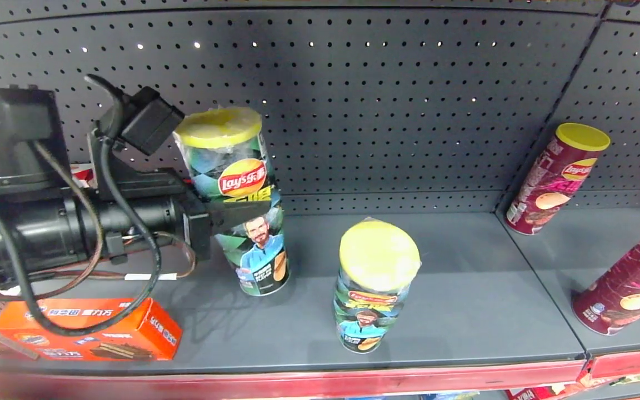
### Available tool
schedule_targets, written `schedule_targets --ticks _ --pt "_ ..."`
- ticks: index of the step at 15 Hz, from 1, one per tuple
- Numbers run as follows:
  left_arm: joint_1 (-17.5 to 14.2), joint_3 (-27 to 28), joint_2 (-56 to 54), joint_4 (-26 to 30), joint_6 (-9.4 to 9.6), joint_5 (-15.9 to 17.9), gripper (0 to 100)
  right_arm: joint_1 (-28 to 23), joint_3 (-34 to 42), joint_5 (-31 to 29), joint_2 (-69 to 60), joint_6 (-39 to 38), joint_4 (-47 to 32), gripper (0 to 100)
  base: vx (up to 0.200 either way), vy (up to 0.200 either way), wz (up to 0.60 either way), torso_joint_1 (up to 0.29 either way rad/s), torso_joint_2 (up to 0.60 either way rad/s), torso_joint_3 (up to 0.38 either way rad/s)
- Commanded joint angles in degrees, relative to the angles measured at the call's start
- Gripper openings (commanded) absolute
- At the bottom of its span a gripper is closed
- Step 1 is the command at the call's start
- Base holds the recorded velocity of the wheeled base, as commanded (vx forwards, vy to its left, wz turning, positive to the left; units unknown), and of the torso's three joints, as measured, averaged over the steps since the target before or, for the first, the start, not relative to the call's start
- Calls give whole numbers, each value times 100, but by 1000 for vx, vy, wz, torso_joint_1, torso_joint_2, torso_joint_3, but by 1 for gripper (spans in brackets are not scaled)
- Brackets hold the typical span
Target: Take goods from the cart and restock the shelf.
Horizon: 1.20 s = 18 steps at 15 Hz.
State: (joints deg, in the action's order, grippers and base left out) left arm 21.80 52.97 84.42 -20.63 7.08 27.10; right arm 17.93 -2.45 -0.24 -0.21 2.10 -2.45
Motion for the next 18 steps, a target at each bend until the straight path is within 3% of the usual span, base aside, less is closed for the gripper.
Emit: schedule_targets --ticks 1,4,6,7,8,13,18 --pt "-176 513 795 -152 144 419 0 0 -1 -2 21 1 -1 100 0 0 0 0 0 0" --pt "-202 829 1252 -143 259 964 0 0 -1 -2 21 10 -1 100 0 0 0 0 0 0" --pt "-211 952 1516 -266 566 1219 0 0 -1 -2 21 10 -1 100 0 0 0 0 0 0" --pt "-299 1023 1657 -284 803 1588 0 0 -1 -2 21 1 -1 100 0 0 0 0 0 0" --pt "-334 1040 1709 -275 891 1808 0 0 -10 -2 21 1 -1 100 0 0 0 0 0 0" --pt "-308 1357 2122 -231 970 1711 0 0 -10 -2 21 1 -10 100 0 0 0 0 0 0" --pt "-255 2271 2667 -231 962 1693 0 0 -10 -2 21 1 -10 100 0 0 0 0 0 0"
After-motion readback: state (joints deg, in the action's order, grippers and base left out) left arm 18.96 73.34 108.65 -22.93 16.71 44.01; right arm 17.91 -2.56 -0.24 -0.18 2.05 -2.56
